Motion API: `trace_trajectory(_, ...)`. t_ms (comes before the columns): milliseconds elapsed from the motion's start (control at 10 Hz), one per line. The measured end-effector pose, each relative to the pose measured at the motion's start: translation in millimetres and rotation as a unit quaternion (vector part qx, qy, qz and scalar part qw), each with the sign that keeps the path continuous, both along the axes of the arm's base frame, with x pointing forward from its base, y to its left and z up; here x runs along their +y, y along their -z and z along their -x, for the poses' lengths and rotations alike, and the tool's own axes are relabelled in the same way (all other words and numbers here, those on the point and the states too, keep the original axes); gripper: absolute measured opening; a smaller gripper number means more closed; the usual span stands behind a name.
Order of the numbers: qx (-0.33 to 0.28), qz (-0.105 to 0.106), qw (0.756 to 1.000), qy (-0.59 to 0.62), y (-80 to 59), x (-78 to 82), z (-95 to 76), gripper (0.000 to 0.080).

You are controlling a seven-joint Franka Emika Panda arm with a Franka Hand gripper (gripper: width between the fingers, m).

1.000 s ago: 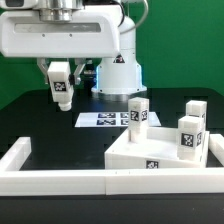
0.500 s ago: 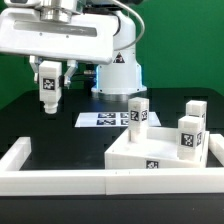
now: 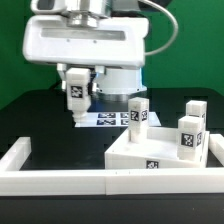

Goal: Assemble square table

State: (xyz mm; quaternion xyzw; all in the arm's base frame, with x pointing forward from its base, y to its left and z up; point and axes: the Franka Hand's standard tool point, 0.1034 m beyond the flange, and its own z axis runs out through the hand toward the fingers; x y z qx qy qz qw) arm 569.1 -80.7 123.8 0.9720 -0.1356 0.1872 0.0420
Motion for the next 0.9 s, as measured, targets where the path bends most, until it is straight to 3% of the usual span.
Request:
trace_trajectory(600,-0.005,-0.002,1.000,0.006,1.6,2.5,-2.3,0.0289)
trace_trajectory(900,-0.013,-0.020,0.999,0.022,10.1,28.7,-2.4,0.0289)
